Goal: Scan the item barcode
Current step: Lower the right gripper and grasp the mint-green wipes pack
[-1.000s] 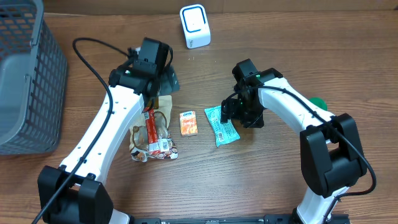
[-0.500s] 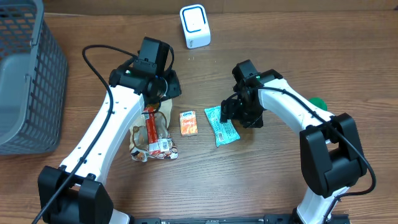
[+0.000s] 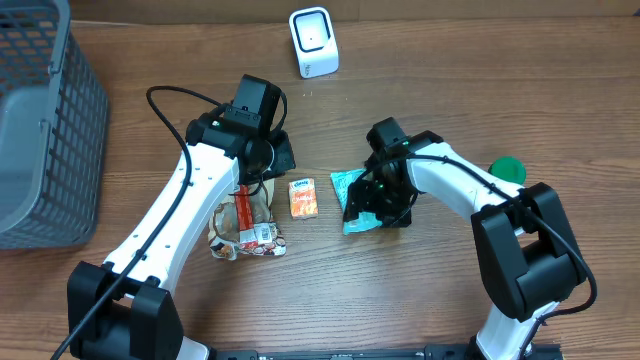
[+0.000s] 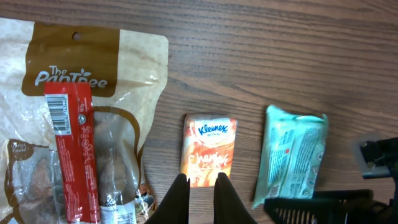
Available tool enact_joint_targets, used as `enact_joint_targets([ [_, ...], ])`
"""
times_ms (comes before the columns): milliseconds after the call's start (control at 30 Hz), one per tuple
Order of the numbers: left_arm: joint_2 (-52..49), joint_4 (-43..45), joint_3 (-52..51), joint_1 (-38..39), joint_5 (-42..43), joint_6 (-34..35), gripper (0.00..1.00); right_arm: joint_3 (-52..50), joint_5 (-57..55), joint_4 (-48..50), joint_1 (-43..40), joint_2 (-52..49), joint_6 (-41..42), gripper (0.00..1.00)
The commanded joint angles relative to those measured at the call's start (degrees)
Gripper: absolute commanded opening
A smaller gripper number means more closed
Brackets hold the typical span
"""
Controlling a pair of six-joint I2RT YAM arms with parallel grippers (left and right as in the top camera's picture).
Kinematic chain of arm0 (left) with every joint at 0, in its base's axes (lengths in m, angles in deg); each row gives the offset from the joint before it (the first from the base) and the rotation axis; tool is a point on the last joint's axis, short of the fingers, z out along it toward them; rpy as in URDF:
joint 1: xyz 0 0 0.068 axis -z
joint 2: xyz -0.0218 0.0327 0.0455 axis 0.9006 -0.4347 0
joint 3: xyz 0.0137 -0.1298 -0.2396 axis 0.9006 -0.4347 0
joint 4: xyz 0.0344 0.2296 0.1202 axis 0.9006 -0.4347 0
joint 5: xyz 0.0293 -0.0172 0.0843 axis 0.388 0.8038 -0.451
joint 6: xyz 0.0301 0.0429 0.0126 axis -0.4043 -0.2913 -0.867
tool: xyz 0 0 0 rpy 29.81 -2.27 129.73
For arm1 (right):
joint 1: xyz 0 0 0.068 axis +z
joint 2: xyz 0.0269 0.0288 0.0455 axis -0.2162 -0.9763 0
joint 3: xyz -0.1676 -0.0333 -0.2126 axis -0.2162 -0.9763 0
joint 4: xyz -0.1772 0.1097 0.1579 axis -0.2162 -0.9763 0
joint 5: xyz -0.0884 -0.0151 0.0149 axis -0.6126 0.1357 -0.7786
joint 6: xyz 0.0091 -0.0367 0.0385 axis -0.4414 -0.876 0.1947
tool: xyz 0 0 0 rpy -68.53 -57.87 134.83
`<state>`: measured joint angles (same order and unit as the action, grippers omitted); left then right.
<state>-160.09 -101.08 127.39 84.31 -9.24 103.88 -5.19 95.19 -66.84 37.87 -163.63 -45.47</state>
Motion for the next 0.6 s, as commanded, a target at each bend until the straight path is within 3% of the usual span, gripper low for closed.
enact_joint_targets([
  [0,-0.42,0.00,-0.68,0.22,-0.42,-1.05,0.07,-0.48,7.63,0.02,0.76,1.01,-0.35,0.84],
  [200,-0.44,-0.02,-0.70,0.31,0.00,-2.40,0.09,2.89,8.52,-6.23,-0.46,1.64,-5.88,0.73],
  [367,-0.55,0.55,-0.70,1.84,0.04,-2.36,0.08,7.41,2.45,-7.02,-2.91,2.49,-5.84,0.74],
  [567,-2.93,1.44,-0.70,5.75,0.04,-2.14,0.08,7.82,-4.72,-0.87,-4.55,2.49,-5.81,0.78],
])
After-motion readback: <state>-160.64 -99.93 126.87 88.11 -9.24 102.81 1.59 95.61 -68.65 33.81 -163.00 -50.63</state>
